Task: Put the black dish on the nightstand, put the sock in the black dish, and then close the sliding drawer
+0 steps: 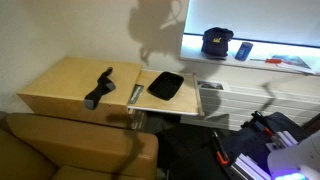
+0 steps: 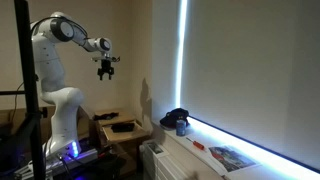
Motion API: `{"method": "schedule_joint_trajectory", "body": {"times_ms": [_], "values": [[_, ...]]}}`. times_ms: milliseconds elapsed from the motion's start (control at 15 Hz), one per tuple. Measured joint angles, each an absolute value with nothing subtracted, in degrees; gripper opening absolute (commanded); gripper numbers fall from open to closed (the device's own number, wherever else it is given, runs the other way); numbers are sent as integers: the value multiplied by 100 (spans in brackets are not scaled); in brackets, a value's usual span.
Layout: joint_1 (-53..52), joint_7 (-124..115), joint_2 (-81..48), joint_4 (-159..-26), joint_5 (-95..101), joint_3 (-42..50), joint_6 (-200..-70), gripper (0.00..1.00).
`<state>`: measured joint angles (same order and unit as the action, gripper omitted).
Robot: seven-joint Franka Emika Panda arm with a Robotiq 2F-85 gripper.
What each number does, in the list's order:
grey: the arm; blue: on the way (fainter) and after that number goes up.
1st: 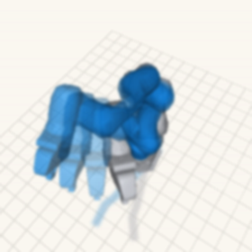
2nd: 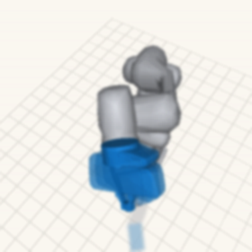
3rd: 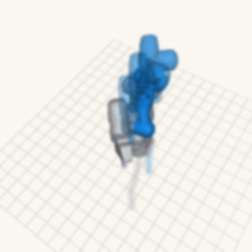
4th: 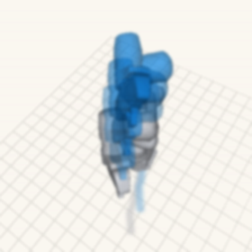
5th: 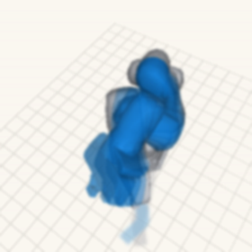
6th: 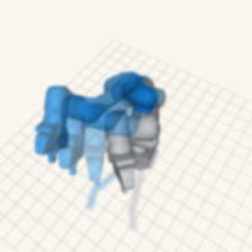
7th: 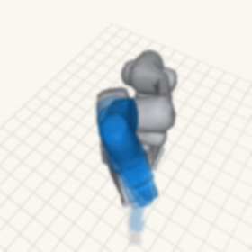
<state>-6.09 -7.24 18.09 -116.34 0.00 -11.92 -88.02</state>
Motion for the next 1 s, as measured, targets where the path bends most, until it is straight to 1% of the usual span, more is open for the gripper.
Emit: {"method": "schedule_joint_trajectory", "body": {"times_ms": [267, 467, 867, 1000], "values": [[-612, -725, 1792, -11643, -27, -1179, -8802, 100], [-609, -1098, 1400, -11900, -93, -1140, -9056, 100], [-608, -2711, -20, -12608, 492, -1098, -11209, 100], [-609, -3264, -309, -12674, 362, -1019, -11619, 100]]}}
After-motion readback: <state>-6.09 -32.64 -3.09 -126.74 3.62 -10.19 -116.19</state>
